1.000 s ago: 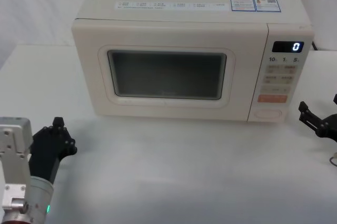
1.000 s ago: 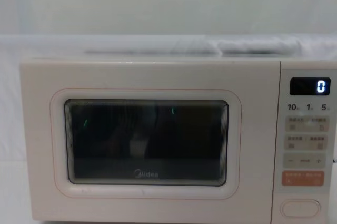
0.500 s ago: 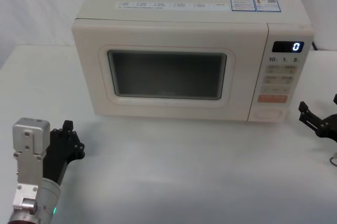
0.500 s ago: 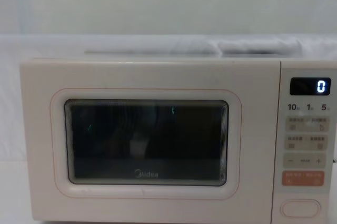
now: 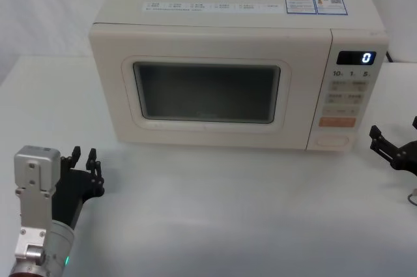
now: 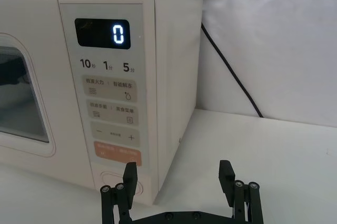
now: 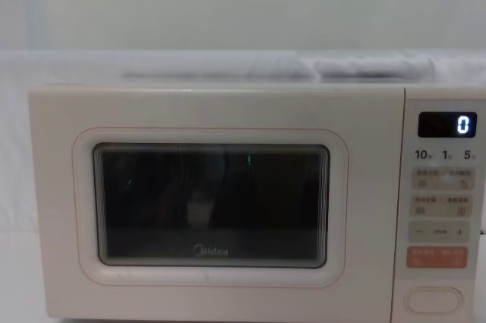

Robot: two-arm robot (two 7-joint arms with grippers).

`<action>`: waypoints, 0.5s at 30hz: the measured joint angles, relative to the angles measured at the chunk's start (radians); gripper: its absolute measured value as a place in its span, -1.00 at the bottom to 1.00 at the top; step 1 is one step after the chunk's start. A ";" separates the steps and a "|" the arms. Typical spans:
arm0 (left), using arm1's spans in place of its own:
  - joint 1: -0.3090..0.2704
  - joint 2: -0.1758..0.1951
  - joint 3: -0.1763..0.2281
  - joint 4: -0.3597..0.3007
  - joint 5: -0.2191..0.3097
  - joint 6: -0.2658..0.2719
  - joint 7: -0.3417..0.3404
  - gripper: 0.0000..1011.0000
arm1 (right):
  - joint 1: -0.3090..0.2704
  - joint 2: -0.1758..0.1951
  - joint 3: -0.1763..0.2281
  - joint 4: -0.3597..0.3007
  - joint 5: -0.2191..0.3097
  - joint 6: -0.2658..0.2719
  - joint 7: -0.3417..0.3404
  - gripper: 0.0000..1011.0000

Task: Press the button to open the microwave door with one hand; close the microwave door with the other hand.

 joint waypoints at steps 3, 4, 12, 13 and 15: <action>0.000 0.000 0.000 0.000 -0.001 0.000 0.000 -0.35 | 0.000 0.000 0.000 0.000 0.000 0.000 0.000 0.98; 0.000 0.000 0.000 0.000 -0.001 -0.001 0.000 -0.33 | 0.000 0.000 0.000 0.000 0.000 0.000 0.000 0.98; 0.000 0.000 -0.001 -0.001 -0.003 -0.001 0.000 0.17 | 0.000 0.000 0.000 0.000 0.000 0.000 0.000 0.98; 0.000 0.000 -0.001 -0.001 -0.003 -0.001 0.000 0.29 | 0.000 0.000 0.000 0.000 0.000 0.000 0.000 0.98; 0.000 0.000 -0.001 -0.001 -0.003 -0.002 0.000 0.36 | 0.000 0.000 0.000 0.000 0.000 0.000 0.000 0.98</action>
